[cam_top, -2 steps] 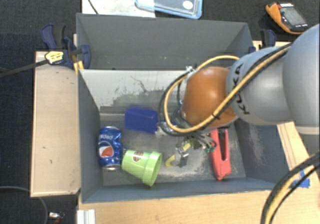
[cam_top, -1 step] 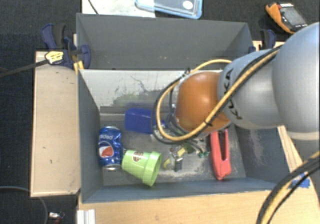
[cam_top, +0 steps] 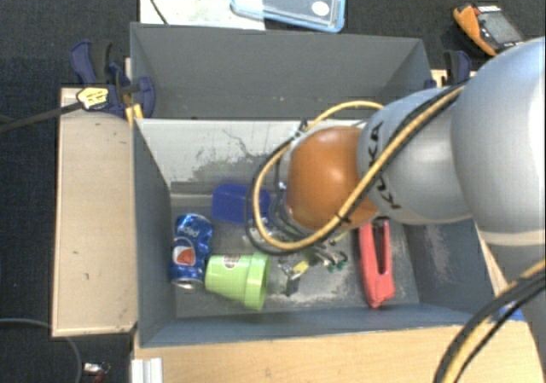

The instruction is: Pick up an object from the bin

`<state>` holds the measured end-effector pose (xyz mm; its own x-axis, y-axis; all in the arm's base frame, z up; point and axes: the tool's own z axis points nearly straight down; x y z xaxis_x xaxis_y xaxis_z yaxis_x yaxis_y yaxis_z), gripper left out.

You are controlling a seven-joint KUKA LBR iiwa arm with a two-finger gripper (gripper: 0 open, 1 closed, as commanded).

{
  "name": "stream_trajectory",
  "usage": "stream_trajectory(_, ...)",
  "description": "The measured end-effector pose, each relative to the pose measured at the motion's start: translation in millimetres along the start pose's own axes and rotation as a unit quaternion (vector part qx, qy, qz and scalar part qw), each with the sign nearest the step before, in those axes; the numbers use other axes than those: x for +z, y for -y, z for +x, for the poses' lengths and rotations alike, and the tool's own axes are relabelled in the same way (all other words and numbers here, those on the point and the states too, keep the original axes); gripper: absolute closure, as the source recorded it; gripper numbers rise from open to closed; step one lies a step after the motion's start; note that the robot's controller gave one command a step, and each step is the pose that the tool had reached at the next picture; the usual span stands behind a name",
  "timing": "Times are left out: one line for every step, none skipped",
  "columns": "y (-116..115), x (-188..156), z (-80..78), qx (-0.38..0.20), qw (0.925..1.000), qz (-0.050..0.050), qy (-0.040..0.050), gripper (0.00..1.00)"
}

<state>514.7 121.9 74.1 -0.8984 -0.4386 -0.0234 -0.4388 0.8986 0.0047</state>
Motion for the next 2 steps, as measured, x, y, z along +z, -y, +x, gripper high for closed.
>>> stream_trajectory(-29.0,5.3,-81.3,-0.013,0.9999,0.0,-0.0002,1.0)
stream_trajectory(-29.0,5.3,-81.3,-0.013,0.9999,0.0,-0.0003,1.0)
